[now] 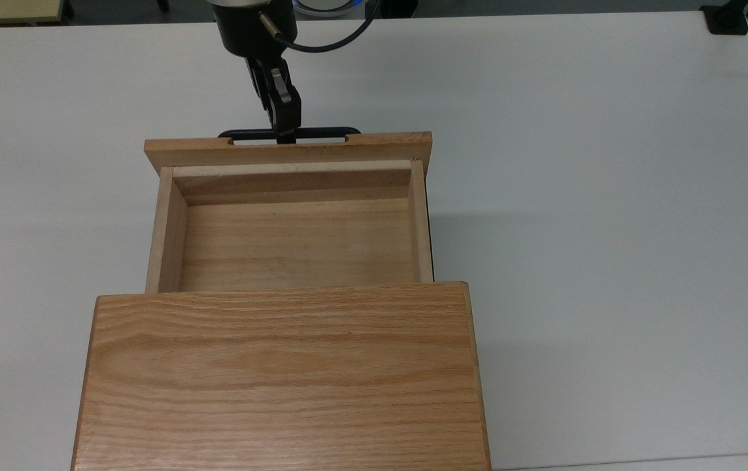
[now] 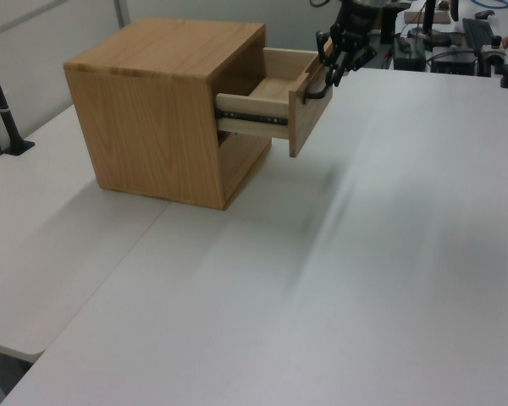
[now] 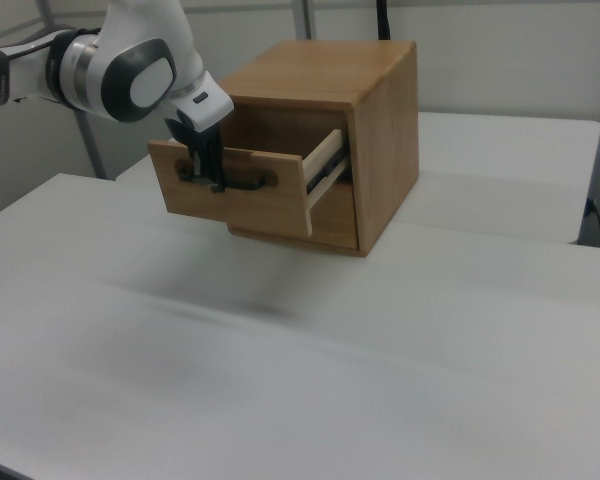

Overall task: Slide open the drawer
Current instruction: 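Pull the handle outward, sliding the upper drawer out of the cabinet, then open the gripper and lift it away from the handle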

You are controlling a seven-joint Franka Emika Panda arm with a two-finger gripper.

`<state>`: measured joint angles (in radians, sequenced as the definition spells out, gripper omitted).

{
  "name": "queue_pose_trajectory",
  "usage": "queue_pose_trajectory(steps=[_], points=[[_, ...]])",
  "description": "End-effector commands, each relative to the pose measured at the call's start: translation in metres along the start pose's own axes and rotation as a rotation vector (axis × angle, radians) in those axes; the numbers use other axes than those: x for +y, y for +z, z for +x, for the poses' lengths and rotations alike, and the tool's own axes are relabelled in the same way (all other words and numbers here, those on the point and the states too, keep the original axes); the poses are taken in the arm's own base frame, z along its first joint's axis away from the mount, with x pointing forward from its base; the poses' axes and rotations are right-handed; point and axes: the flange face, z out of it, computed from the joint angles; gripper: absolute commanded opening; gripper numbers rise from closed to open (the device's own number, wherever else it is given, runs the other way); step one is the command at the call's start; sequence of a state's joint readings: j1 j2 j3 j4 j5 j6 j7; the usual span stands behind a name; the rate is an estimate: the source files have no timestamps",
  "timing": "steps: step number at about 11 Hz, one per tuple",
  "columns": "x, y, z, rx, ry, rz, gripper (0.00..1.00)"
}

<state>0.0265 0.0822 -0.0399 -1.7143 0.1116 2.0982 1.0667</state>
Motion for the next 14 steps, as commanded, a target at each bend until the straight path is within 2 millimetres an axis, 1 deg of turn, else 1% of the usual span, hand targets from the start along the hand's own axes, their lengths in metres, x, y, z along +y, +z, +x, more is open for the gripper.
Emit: queue_pose_trajectory(steps=[1,2,3,4,5,6,7,8,9,10,12,14], points=[[0.022,-0.017,-0.030,-0.103,-0.145,-0.054,0.42],[0.026,-0.022,-0.026,-0.129,-0.130,-0.067,0.91],[0.026,-0.032,-0.027,-0.135,-0.167,-0.068,1.00],[0.028,-0.038,-0.027,-0.148,-0.281,-0.070,1.00],[0.028,-0.049,-0.029,-0.169,-0.404,-0.080,1.00],[0.031,-0.057,-0.034,-0.195,-0.579,-0.106,1.00],[0.037,-0.067,-0.035,-0.217,-0.734,-0.137,1.00],[0.045,-0.076,-0.033,-0.228,-0.848,-0.200,1.00],[0.052,-0.079,-0.030,-0.235,-0.936,-0.279,1.00],[0.056,-0.082,-0.029,-0.224,-0.978,-0.333,1.00],[0.058,-0.085,-0.024,-0.216,-1.035,-0.344,1.00],[0.058,-0.086,-0.025,-0.217,-1.040,-0.343,1.00]])
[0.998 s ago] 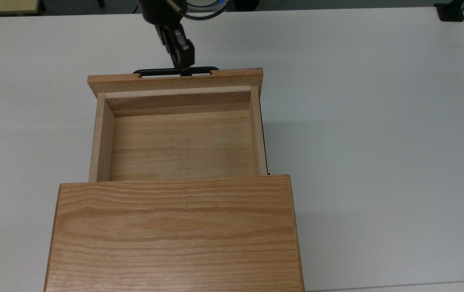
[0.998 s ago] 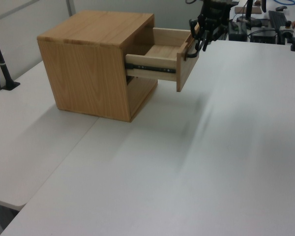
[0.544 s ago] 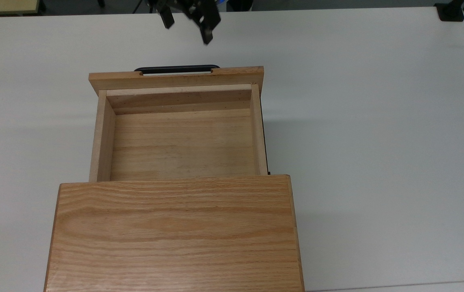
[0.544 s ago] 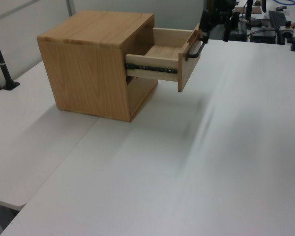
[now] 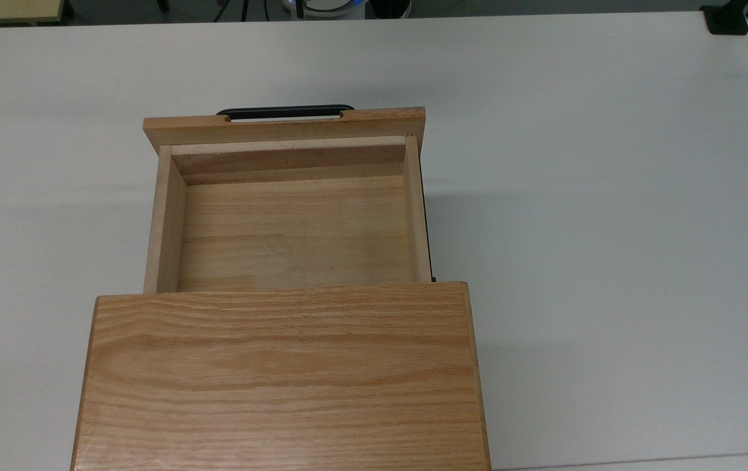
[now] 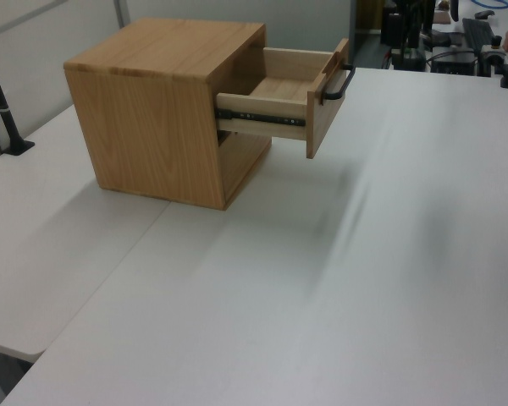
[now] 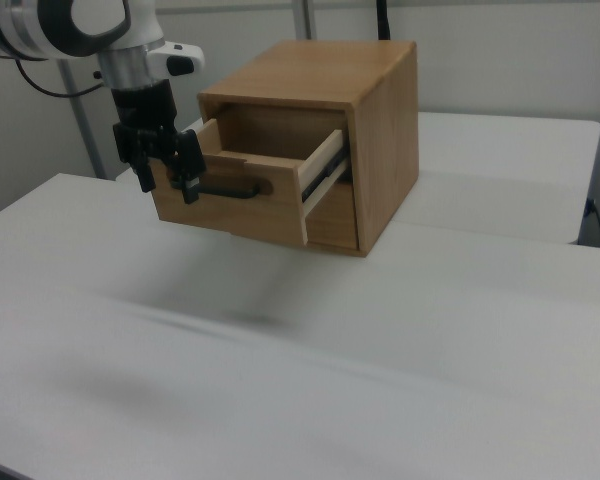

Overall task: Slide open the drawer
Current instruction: 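Open the gripper and lift it away from the handle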

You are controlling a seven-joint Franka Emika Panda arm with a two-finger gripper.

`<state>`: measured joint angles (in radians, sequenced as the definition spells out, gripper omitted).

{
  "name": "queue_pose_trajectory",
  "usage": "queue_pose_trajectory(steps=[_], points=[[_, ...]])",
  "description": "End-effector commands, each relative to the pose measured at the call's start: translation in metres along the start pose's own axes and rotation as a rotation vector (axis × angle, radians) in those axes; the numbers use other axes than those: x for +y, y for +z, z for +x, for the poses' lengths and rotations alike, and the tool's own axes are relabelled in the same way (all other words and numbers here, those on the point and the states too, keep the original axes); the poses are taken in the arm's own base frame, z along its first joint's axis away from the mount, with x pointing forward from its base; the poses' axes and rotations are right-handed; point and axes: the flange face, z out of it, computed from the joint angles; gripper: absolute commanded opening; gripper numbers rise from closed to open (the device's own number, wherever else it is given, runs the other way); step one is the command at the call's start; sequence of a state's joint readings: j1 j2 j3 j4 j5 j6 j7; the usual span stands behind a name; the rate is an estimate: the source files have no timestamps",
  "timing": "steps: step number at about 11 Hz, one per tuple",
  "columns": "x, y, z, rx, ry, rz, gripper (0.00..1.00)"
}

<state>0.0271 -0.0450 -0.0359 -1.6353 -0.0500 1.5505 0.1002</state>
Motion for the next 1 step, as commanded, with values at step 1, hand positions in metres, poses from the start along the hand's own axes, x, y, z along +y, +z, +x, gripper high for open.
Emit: queue_pose_trajectory(steps=[1], points=[[0.0015,-0.0049,-0.0066,-0.009,-0.034,-0.017,1.00]])
